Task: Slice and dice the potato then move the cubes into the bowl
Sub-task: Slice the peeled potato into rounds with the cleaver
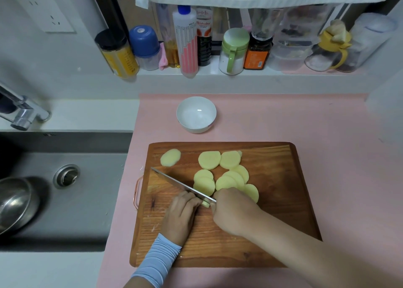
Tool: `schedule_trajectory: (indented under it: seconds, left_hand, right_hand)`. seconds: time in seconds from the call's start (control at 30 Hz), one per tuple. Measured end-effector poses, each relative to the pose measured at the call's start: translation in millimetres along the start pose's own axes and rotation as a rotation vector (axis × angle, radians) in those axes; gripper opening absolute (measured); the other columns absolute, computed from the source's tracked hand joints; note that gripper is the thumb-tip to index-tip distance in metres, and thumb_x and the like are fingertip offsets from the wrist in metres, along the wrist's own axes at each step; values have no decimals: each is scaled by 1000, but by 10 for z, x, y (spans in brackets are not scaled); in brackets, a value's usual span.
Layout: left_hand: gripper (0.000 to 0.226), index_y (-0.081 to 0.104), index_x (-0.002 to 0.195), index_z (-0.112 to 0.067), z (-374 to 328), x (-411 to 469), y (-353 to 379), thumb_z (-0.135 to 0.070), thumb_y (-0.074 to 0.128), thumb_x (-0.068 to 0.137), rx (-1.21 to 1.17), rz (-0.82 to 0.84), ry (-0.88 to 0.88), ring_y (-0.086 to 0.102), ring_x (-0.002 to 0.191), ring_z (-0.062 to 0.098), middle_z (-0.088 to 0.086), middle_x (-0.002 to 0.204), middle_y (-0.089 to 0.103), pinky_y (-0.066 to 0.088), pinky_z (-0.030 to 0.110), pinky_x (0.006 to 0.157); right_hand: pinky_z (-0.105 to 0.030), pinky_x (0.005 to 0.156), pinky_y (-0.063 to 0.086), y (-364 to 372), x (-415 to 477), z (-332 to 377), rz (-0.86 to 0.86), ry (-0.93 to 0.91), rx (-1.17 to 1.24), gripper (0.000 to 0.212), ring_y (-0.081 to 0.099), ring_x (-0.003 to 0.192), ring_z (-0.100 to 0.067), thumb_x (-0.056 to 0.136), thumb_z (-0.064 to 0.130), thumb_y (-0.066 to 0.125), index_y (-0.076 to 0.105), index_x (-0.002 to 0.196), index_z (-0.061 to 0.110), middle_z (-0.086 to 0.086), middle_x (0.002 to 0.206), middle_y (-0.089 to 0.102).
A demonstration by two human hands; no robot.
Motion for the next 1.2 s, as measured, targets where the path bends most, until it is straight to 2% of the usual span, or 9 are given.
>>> schedule_trajectory:
  seconds: [0.13,0.4,0.6,0.8,0.97,1.07,1.2]
  left_hand:
    - [24,56,115,-16,-2,-5,-5,-9,57,92,9,5,5,55,110,24,1,118,54,47,35,95]
    - [19,57,114,-17,5,6,-7,-13,55,96,-17,3,-4,55,108,23,0,117,55,48,35,94]
    - [21,58,115,-16,35,-35,17,-12,58,94,-5,17,-14,57,108,24,1,118,56,50,39,91]
    - [21,58,115,-16,33,-33,21,-12,58,95,-18,9,-1,56,109,24,1,117,56,48,37,94]
    - [16,58,111,-16,13,4,9,-14,59,95,-26,4,2,56,105,25,2,115,55,46,34,97]
    - [13,57,107,-16,-12,60,-23,-18,61,95,-37,40,21,55,108,24,3,115,54,43,31,101]
    - [14,54,107,-22,2,170,-94,-16,60,95,-47,187,60,56,103,17,-4,110,57,46,31,93]
  right_hand:
    - [-29,51,39,32,10,-23,3,5,10,22,52,62,-17,99,27,50,64,89,12,0,72,56]
    - [-30,53,42,70,26,-7,17,17,39,20,62,72,-22,99,23,49,64,91,13,-2,79,62]
    - [-28,49,37,113,32,-21,8,4,19,22,55,64,-18,101,27,49,59,86,14,1,72,55]
    - [-27,51,39,201,100,-28,24,41,93,20,56,65,-16,99,25,51,56,82,16,2,75,56]
    - [-29,54,40,141,173,-92,32,92,125,31,56,68,-18,101,36,49,56,80,15,0,77,58]
    - [-30,59,44,72,171,-119,42,96,183,31,62,76,-22,99,40,49,58,83,15,-1,80,62]
    - [-32,57,40,-177,68,-173,-29,54,272,32,54,65,-17,99,38,50,53,73,19,2,72,58]
Point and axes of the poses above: each hand's wrist, its own x-axis towards the middle knuckle, its own y-axis out of the palm, z = x × y, the point moved 3 cm from there along x, towards the middle knuckle
